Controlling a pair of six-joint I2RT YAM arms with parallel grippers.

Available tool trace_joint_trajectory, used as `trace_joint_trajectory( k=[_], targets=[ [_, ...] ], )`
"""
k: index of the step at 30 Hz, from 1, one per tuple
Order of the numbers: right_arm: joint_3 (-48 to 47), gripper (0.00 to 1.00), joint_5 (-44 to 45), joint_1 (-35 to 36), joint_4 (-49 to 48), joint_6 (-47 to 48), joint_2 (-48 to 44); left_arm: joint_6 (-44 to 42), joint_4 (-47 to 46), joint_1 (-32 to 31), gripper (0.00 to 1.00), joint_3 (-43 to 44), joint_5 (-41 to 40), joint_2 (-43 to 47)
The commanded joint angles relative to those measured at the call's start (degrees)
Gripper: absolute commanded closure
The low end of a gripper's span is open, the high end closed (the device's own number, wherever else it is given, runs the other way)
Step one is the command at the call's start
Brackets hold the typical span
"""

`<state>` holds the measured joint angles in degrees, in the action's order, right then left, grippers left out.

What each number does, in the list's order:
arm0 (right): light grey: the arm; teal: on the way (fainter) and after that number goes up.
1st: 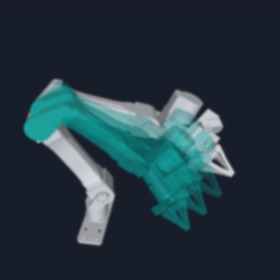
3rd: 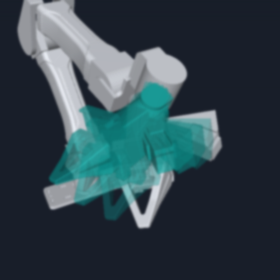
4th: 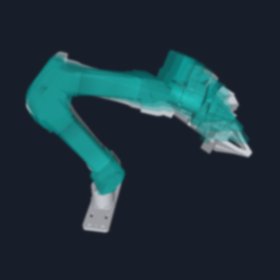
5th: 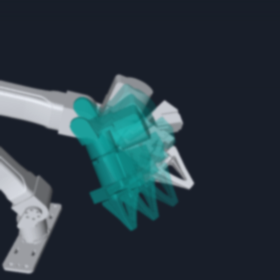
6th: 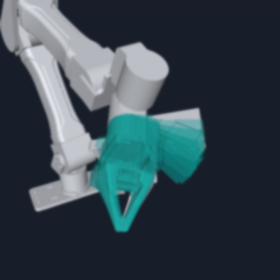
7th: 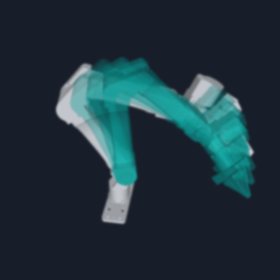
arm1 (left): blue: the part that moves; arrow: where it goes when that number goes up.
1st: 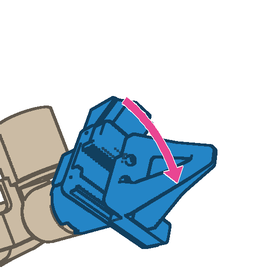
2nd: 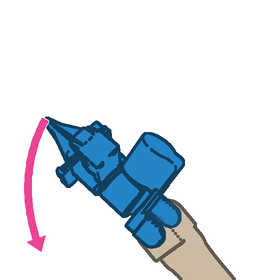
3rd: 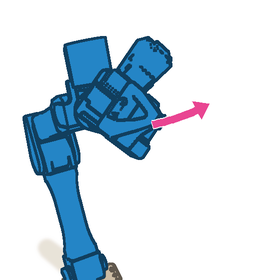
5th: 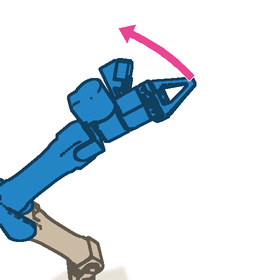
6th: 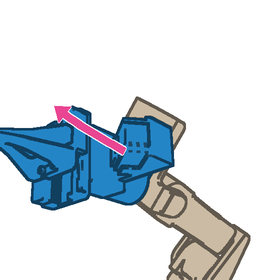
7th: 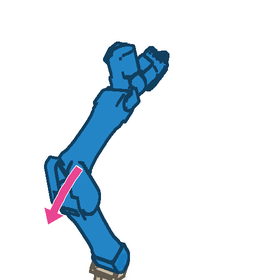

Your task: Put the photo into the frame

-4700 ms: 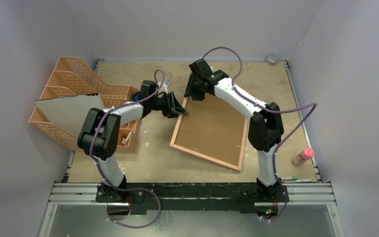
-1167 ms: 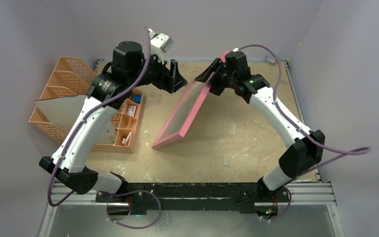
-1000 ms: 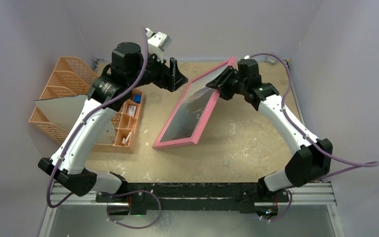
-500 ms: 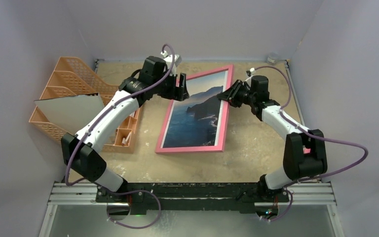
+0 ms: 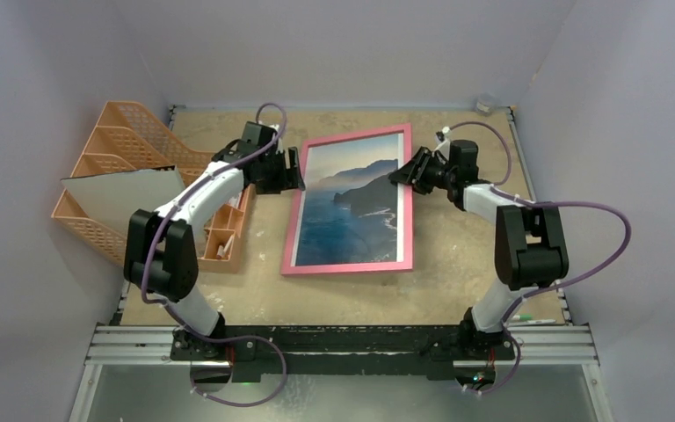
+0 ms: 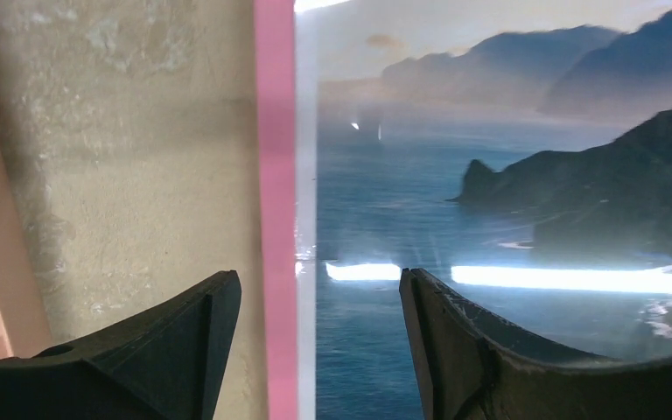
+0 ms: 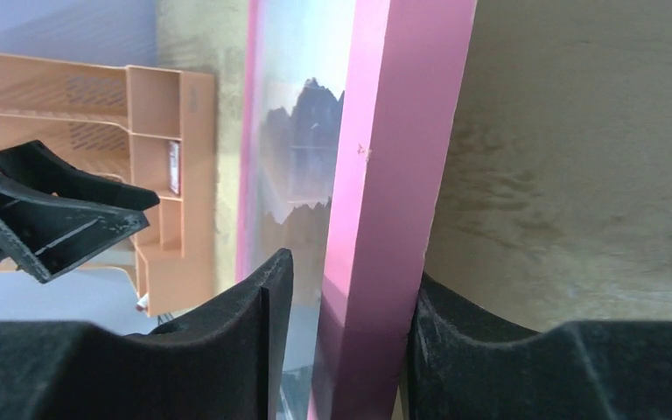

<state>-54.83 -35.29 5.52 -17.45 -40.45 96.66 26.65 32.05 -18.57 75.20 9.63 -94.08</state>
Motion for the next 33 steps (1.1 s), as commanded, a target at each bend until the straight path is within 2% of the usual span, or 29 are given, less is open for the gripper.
trace_joint_trajectory(
  k=[1, 5, 8, 10, 14, 18, 24, 33],
  targets=[
    [-1.3, 0.52, -3.6, -0.8, -5.6, 3.4, 1.9, 1.4, -7.2, 0.3, 0.29, -4.1, -0.7, -2.5],
    [-2.2, 0.45, -3.2, -2.0, -5.9, 3.4, 5.6, 1.7, -9.2, 0.4, 0.29, -5.6, -3.7, -6.3],
    [-2.7, 0.43, -2.9, -2.6, -6.5, 3.4, 7.8, 2.1, -11.4, 0.5, 0.28, -7.7, -9.2, -7.2],
    [-3.6, 0.42, -1.7, -2.7, -5.1, 4.2, 8.9, 1.9, -13.7, 0.7, 0.27, -8.9, -9.2, -7.5],
    [-5.1, 0.33, 1.9, -3.0, -1.9, 5.6, 10.0, 1.9, -15.9, 0.8, 0.28, -8.4, -0.7, -10.2],
    [-6.5, 0.3, 5.8, -3.1, 2.7, 6.2, 11.2, 2.2, -18.1, 0.8, 0.29, -8.6, 2.6, -11.9],
    [-9.6, 0.26, 16.4, -3.1, 12.5, 7.5, 11.7, 0.7, -18.9, 0.8, 0.29, -8.4, 1.0, -11.9],
    [-15.4, 0.25, 36.6, -3.1, 24.6, 2.9, 6.8, -1.5, -15.8, 0.8, 0.3, -6.5, -10.2, -7.0]
  ],
)
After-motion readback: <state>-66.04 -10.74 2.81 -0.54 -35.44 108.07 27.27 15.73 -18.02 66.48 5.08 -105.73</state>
